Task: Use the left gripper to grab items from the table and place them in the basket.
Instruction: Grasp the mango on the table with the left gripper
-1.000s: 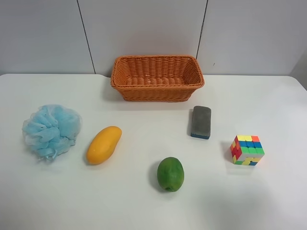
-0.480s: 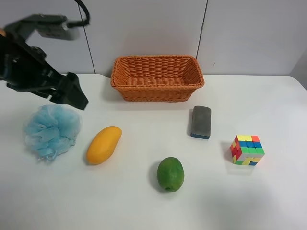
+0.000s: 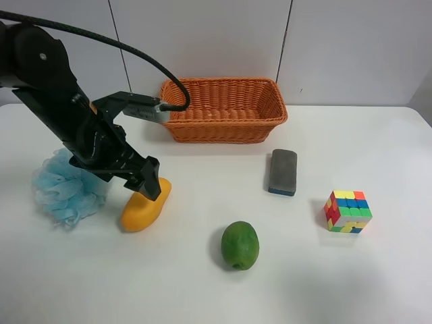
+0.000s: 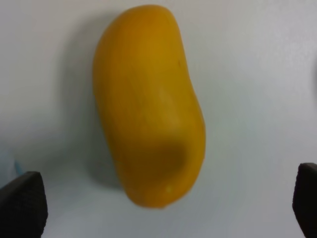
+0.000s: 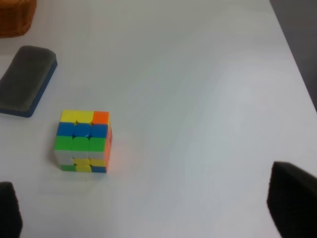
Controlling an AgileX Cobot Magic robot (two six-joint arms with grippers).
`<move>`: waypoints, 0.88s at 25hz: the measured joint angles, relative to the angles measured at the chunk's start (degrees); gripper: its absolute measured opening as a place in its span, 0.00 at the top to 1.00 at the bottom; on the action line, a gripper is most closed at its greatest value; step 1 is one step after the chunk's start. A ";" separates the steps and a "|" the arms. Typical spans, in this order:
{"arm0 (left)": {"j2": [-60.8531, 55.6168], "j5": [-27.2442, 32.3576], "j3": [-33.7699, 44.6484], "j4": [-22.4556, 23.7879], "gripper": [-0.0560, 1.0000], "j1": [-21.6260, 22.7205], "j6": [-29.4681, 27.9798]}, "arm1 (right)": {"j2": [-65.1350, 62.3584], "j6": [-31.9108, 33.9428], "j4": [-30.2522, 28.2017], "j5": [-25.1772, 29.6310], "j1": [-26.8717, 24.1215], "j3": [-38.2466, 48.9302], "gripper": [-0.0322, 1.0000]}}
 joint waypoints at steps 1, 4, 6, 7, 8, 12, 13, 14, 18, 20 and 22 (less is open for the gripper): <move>0.89 -0.74 0.00 -0.47 0.01 0.00 0.46 | 0.00 0.00 0.00 0.00 0.00 0.00 0.01; 3.44 -3.01 0.00 -2.06 0.01 0.00 1.66 | 0.00 0.00 0.00 0.00 0.00 0.00 0.01; 4.34 -3.77 0.00 -2.75 0.01 -0.07 2.16 | 0.00 0.00 0.00 0.00 0.00 0.00 0.01; 5.10 -4.46 -0.04 -3.20 0.01 -0.36 2.36 | 0.00 0.00 0.00 0.00 0.00 0.00 0.01; 6.02 -5.12 -0.04 -3.44 0.01 -0.71 2.49 | 0.00 0.00 0.00 0.00 0.00 0.00 0.01; 10.47 -8.39 -0.04 -4.13 0.01 -2.40 2.73 | 0.00 0.00 0.00 0.00 0.00 0.00 0.01; 11.41 -8.80 -0.04 -4.19 0.01 -2.40 2.74 | 0.00 0.00 0.00 0.00 0.00 0.00 0.01; 12.16 -9.33 -0.04 -4.19 0.01 -2.40 2.80 | 0.00 0.00 0.00 0.00 0.00 0.00 0.01; 14.02 -10.75 -0.04 -4.20 0.01 -2.40 3.17 | 0.00 0.00 0.00 0.00 0.00 0.00 0.01; 14.31 -11.08 -0.04 -4.20 0.06 -2.40 3.17 | 0.00 0.00 0.00 0.00 0.00 0.00 0.01; 14.36 -11.27 -0.04 -4.20 0.20 -2.40 3.17 | 0.00 0.00 0.00 0.00 0.00 0.00 0.01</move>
